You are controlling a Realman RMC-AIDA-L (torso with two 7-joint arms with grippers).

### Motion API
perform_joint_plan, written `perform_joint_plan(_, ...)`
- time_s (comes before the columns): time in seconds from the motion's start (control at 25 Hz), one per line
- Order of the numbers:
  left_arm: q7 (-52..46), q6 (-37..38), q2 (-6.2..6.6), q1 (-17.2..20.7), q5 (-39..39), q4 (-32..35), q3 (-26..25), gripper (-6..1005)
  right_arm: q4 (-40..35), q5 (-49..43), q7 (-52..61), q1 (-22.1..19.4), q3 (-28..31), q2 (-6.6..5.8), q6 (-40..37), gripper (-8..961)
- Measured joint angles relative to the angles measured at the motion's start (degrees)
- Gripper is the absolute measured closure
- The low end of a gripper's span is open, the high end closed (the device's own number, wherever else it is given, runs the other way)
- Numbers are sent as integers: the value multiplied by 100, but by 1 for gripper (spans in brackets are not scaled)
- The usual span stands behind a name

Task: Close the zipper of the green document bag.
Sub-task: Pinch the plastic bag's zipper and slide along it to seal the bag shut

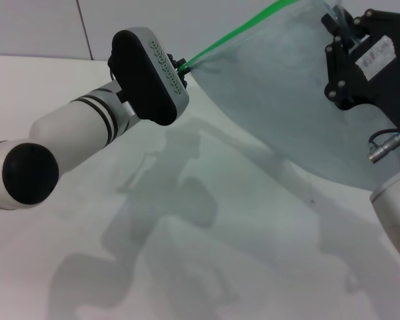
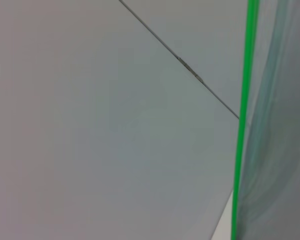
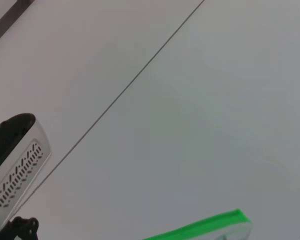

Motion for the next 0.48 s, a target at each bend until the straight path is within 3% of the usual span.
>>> perform_joint_plan(0.2,0,7,-6,-12,-16,0,0,915,20,-13,29,20,-18,0,139,769)
perform_joint_plan(0.48,-1,142,-3,-39,-218,-23,-28,881,192,-29,-54,210,-295,54,1184,766)
